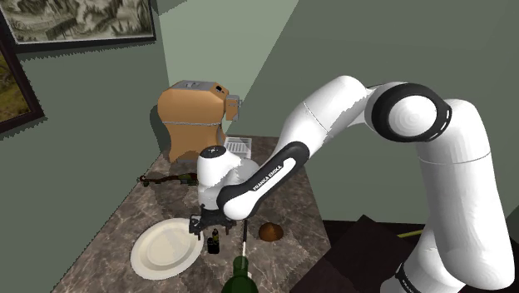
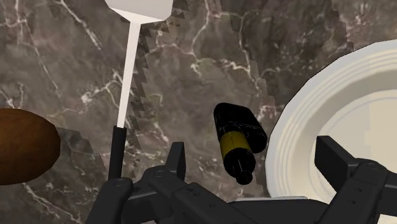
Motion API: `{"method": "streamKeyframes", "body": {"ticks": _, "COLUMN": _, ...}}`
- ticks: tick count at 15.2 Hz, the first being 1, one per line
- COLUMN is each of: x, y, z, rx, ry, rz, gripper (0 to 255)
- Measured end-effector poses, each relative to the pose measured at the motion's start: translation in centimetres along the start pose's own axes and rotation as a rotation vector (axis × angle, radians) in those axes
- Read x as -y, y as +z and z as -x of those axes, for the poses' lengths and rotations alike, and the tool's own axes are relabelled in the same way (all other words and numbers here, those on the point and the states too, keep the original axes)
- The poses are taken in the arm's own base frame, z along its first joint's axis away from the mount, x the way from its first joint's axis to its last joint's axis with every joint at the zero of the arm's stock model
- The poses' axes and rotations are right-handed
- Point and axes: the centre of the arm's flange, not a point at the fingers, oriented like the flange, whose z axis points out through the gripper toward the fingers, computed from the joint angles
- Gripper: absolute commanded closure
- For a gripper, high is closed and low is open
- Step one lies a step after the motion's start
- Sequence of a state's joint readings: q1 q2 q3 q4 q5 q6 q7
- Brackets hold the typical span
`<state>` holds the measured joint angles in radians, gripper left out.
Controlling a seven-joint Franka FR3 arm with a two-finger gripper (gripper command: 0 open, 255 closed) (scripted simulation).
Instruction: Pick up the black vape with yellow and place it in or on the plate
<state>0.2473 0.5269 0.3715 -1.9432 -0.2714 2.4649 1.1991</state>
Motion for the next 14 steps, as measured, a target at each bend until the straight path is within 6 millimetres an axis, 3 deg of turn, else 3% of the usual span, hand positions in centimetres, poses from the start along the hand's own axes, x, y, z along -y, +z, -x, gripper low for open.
{"method": "streamKeyframes", "body": {"ticks": 5, "x": -0.01, "y": 0.22, "z": 0.01, "rx": 0.0, "ry": 0.0, "rz": 0.0, "gripper": 0}}
{"method": "streamKeyframes", "body": {"ticks": 6, "x": -0.01, "y": 0.22, "z": 0.01, "rx": 0.0, "ry": 0.0, "rz": 0.0, "gripper": 255}}
{"method": "streamKeyframes", "body": {"ticks": 14, "x": 0.05, "y": 0.11, "z": -0.01, "rx": -0.002, "ry": 0.0, "rz": -0.002, "gripper": 255}}
